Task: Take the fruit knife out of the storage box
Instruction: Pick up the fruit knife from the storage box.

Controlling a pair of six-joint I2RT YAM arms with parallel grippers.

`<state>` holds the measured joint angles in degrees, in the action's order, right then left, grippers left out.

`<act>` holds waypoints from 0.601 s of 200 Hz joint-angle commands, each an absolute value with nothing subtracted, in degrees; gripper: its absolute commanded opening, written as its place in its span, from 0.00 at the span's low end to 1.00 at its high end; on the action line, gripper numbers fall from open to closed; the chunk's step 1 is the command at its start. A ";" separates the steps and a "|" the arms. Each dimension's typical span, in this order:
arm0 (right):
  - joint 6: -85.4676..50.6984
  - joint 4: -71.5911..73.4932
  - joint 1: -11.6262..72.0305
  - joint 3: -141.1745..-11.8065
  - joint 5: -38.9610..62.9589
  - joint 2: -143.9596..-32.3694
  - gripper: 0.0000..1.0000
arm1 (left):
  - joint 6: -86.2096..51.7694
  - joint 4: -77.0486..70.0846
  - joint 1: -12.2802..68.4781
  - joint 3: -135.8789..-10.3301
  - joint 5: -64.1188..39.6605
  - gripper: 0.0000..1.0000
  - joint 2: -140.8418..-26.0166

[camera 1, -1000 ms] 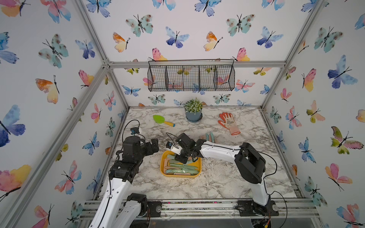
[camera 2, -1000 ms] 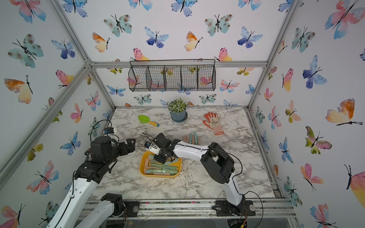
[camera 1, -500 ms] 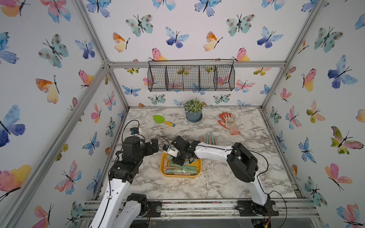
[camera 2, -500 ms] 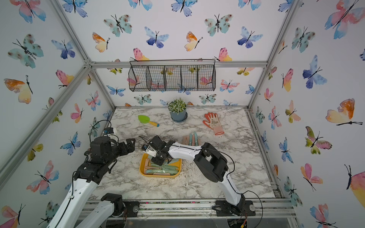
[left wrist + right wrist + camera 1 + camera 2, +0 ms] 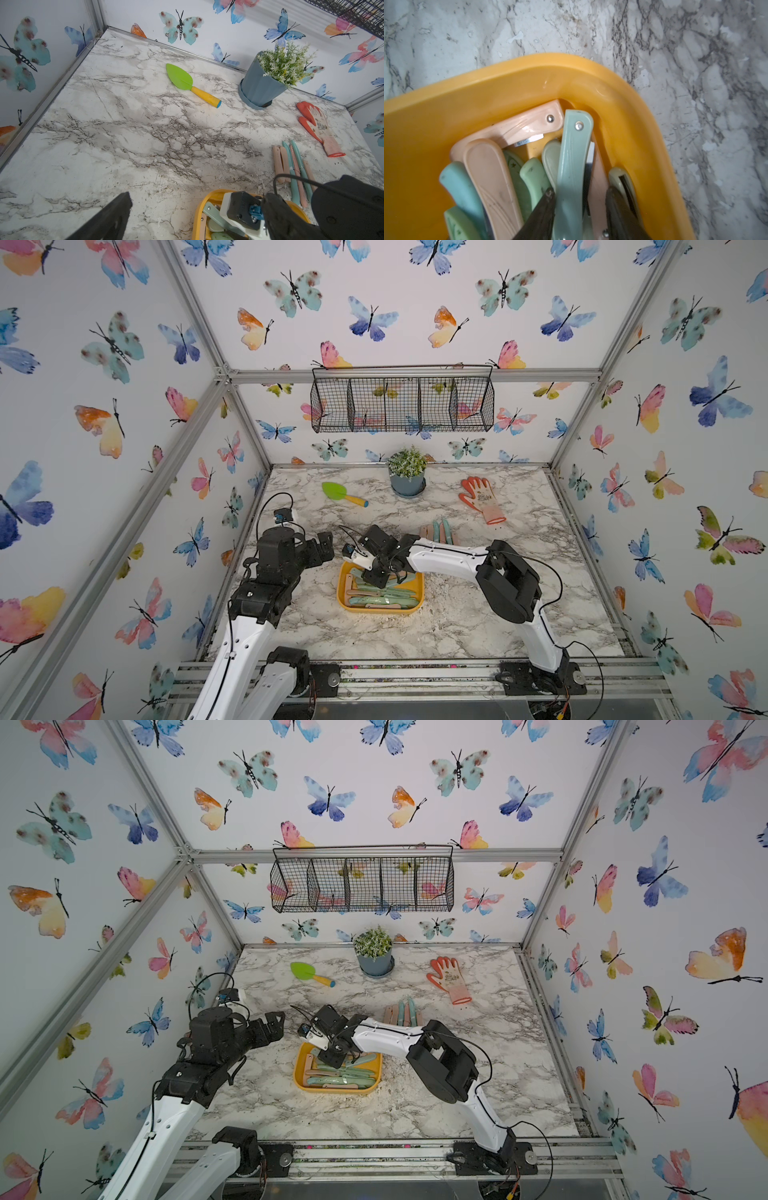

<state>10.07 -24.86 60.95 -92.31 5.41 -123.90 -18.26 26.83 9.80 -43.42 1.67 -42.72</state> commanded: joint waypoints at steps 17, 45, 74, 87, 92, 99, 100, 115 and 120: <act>8.99 -28.14 62.40 -92.95 5.72 -126.04 0.43 | -18.37 25.93 9.49 -44.12 2.37 0.98 -42.02; 8.54 -28.57 62.58 -93.18 5.71 -126.64 0.43 | -18.37 25.92 9.49 -44.12 2.45 0.98 -42.01; 8.11 -29.33 62.67 -93.81 5.38 -127.52 0.43 | -18.37 25.93 9.49 -44.14 2.46 0.98 -42.00; 8.04 -30.27 62.75 -94.47 5.28 -127.99 0.43 | -18.37 25.99 9.49 -44.12 2.48 0.98 -41.92; 8.08 -30.41 62.75 -94.56 5.05 -128.01 0.43 | -18.37 25.99 9.51 -44.18 2.54 0.98 -41.90; 8.00 -30.54 62.71 -94.60 4.85 -128.10 0.43 | -18.37 26.01 9.49 -44.12 2.61 0.99 -41.92; 8.00 -30.52 62.73 -94.59 4.80 -128.08 0.43 | -18.37 26.01 9.49 -44.12 2.58 0.99 -41.92; 7.91 -30.67 62.84 -94.58 4.79 -128.01 0.42 | -18.37 25.92 9.49 -44.12 2.61 0.99 -41.84; 7.91 -30.61 62.84 -94.50 4.77 -127.93 0.42 | -18.37 25.95 9.50 -44.12 2.64 0.98 -41.81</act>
